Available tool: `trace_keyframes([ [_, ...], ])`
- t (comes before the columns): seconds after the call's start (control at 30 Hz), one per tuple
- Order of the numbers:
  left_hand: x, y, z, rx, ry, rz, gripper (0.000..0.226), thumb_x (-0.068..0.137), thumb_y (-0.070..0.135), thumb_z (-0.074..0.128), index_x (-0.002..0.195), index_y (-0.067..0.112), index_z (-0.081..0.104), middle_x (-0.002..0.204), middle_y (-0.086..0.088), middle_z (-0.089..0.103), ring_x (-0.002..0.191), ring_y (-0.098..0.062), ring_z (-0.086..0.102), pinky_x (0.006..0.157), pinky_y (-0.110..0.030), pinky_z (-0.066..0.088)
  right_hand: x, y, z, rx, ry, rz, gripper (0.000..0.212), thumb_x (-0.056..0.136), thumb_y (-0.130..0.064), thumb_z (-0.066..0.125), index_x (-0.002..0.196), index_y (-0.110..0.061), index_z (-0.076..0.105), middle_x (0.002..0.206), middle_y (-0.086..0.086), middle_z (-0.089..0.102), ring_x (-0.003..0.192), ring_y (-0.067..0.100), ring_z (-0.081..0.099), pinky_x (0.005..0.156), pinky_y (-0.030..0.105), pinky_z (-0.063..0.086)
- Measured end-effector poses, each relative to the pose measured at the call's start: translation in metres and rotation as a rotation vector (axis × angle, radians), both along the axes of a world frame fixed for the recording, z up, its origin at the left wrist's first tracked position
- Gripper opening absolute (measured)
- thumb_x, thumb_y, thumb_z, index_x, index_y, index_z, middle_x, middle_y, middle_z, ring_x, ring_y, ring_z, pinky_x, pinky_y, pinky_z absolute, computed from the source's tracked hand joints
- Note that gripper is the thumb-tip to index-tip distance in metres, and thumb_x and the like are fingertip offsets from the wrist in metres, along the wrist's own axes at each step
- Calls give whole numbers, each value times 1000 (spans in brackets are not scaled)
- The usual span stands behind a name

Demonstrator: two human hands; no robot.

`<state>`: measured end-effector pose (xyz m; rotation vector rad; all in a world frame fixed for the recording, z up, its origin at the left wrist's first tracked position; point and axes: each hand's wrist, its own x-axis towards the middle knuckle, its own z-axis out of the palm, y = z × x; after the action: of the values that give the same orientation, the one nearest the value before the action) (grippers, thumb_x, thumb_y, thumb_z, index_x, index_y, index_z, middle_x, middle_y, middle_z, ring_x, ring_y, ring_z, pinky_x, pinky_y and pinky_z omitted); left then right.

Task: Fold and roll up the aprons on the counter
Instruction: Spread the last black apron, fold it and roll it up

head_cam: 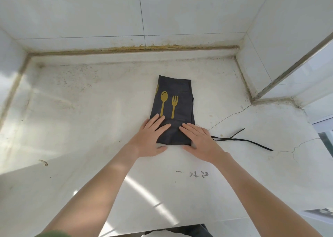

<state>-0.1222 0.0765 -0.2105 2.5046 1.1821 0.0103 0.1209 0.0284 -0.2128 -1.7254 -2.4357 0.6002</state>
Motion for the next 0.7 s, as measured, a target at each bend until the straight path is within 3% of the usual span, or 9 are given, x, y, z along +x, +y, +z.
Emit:
trace_keyframes([
  [0.1, -2, 2, 6, -88, -94, 52, 70, 88, 28, 58, 150, 17, 27, 159, 0, 15, 148, -17, 1, 121, -35, 11, -2, 4, 10, -121, 206, -157, 38, 95, -38, 50, 130, -22, 54, 138, -12, 50, 126, -5, 39, 104, 12, 16],
  [0.17, -4, 0, 13, -145, -203, 134, 63, 86, 17, 61, 144, 16, 38, 155, 0, 29, 147, -15, 15, 118, -30, 20, -2, 10, 21, -223, 421, -353, 26, 99, -29, 47, 108, -10, 63, 107, -2, 65, 92, -3, 55, 84, 10, 34],
  [0.2, -5, 0, 16, -172, -262, 182, 56, 84, 15, 63, 138, 16, 45, 149, 1, 39, 143, -14, 25, 114, -26, 26, -2, 12, 26, -256, 522, -449, 29, 100, -26, 43, 99, -6, 63, 95, 1, 67, 85, 4, 58, 78, 12, 38],
  [0.3, -2, -3, 28, -248, -407, 361, 30, 82, 16, 69, 110, 22, 61, 115, 8, 63, 108, -9, 57, 89, -18, 41, 2, 12, 34, -330, 711, -542, 29, 102, -23, 38, 91, -14, 64, 98, -5, 69, 98, 5, 61, 89, 19, 41],
  [0.37, 1, -2, 33, -304, -453, 457, 14, 82, 23, 71, 94, 28, 63, 91, 12, 67, 82, -3, 60, 73, -16, 44, 5, 9, 33, -392, 865, -515, 30, 102, -35, 37, 106, -20, 62, 109, -6, 67, 107, 3, 56, 94, 18, 38],
  [0.43, 2, 3, 36, -373, -512, 558, 10, 82, 34, 71, 85, 28, 64, 78, 10, 67, 71, -5, 59, 63, -17, 42, 7, 7, 34, -445, 1018, -517, 44, 96, -51, 36, 121, -22, 57, 123, -6, 61, 119, 2, 50, 101, 19, 35],
  [0.5, 4, 5, 37, -464, -635, 669, 16, 83, 40, 70, 84, 26, 64, 75, 7, 67, 70, -9, 60, 63, -20, 43, 7, 8, 34, -496, 1041, -506, 44, 92, -47, 46, 122, -17, 54, 125, -3, 59, 119, 6, 50, 101, 22, 36],
  [0.6, 7, 6, 35, -519, -695, 813, 23, 84, 41, 68, 92, 21, 61, 78, 7, 65, 73, -10, 59, 65, -20, 43, -6, 15, 32, -479, 910, -593, 21, 90, -18, 63, 105, -9, 52, 106, 1, 62, 97, 11, 54, 82, 20, 41],
  [0.7, 6, 7, 28, -581, -712, 886, 32, 83, 39, 70, 109, 26, 56, 96, 8, 67, 90, -10, 63, 82, -26, 50, -16, 25, 29, -401, 830, -724, 12, 89, -12, 63, 95, -10, 53, 104, 9, 64, 88, 15, 55, 79, 25, 44],
])
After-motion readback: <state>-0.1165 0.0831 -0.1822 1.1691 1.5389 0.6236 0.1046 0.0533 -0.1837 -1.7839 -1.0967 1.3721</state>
